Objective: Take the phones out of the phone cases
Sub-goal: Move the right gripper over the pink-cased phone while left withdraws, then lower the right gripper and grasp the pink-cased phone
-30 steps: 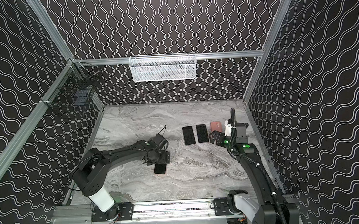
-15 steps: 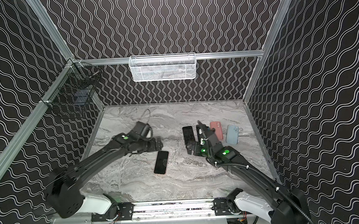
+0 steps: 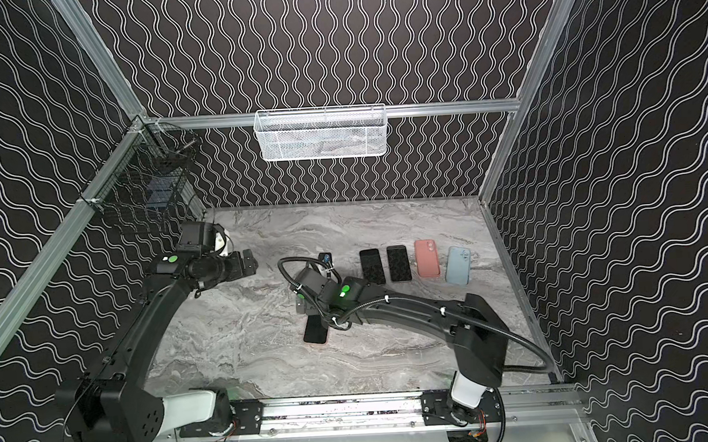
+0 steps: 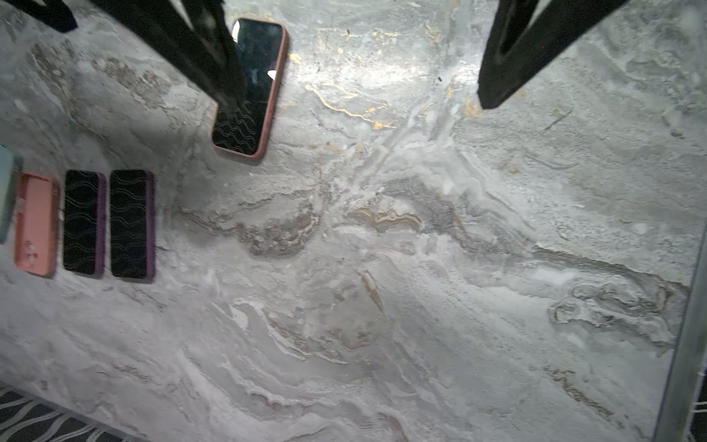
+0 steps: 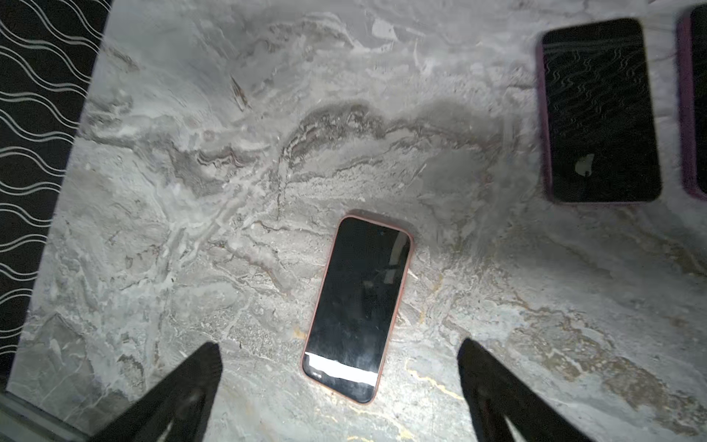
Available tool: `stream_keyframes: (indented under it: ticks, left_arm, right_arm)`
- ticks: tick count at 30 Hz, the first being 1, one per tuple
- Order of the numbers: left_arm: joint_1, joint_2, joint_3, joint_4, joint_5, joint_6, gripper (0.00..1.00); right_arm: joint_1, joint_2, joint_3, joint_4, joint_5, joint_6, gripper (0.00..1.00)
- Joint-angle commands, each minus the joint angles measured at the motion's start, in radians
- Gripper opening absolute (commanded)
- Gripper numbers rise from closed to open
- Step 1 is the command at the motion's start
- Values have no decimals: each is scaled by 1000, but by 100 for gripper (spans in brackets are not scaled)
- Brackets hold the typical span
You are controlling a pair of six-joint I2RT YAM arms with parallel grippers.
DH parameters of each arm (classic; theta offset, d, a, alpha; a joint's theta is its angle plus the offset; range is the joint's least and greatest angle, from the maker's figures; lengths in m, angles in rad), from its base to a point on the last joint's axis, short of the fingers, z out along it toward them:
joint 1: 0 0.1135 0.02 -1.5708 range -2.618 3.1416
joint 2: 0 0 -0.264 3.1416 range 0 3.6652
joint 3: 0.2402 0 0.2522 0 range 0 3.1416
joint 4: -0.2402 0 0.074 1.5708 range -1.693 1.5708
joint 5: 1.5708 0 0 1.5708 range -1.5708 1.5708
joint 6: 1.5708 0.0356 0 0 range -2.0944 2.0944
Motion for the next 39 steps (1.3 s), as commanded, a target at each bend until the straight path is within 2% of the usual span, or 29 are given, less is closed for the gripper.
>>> stream_keyframes:
  ticks: [1,7,10,24,39]
  left_arm:
    - [25,-11,-45,84,21,40,99]
    - [172,3,-65,116,178,21,99]
    - [211,-2,-79,127,209,14,99]
    - [243,-15,-98,148,283,11,99]
    - [247,-24,-106,148,302,15,99]
  right_arm:
    - [4,32,12,-23,-38,56,99]
    - [6,168,97,-88,-94,89,99]
    - [7,258,159,-137,-104,90,99]
    - [10,428,289,-287,-91,115,99]
    - [17,489,320,-299,-108,136,97]
